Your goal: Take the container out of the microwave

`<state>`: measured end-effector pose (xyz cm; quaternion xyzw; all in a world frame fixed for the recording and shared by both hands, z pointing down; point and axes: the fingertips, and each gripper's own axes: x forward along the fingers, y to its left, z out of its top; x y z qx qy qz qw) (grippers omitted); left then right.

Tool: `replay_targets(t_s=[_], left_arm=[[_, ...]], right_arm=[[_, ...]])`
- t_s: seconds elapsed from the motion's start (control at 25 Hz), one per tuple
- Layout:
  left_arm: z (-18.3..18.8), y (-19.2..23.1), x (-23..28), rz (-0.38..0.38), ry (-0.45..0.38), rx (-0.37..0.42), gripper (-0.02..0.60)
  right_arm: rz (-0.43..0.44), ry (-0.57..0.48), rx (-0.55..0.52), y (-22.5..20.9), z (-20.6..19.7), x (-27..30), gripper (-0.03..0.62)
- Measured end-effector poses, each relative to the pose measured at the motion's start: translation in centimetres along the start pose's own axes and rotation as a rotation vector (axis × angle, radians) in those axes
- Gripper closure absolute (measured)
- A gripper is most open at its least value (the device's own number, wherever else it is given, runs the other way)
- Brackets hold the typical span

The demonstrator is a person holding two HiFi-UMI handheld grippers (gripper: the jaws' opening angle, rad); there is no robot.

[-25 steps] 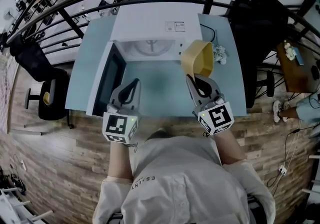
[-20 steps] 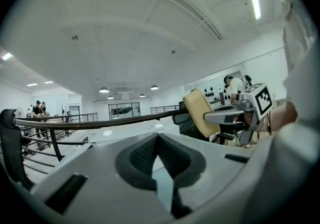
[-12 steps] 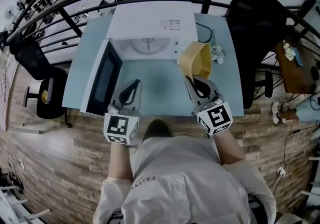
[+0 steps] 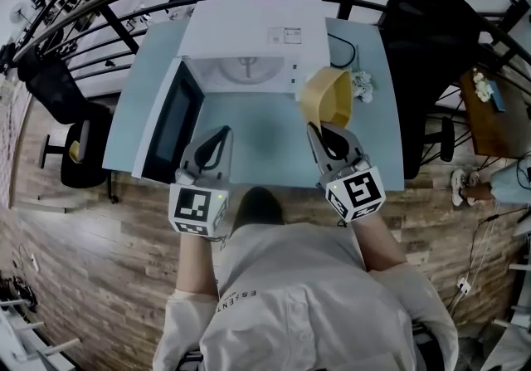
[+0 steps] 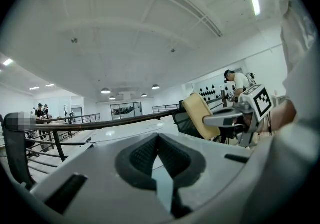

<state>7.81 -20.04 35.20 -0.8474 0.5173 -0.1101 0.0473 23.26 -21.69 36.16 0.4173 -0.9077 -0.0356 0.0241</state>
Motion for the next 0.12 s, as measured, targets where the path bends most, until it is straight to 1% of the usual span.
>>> replay_targets(t_s=[0.12], left_arm=[[0.05, -0.05, -0.11, 0.001, -0.002, -0.002, 0.588]], right_arm=[[-0.002, -0.002, 0.004, 0.1, 0.11, 0.05, 0.576]])
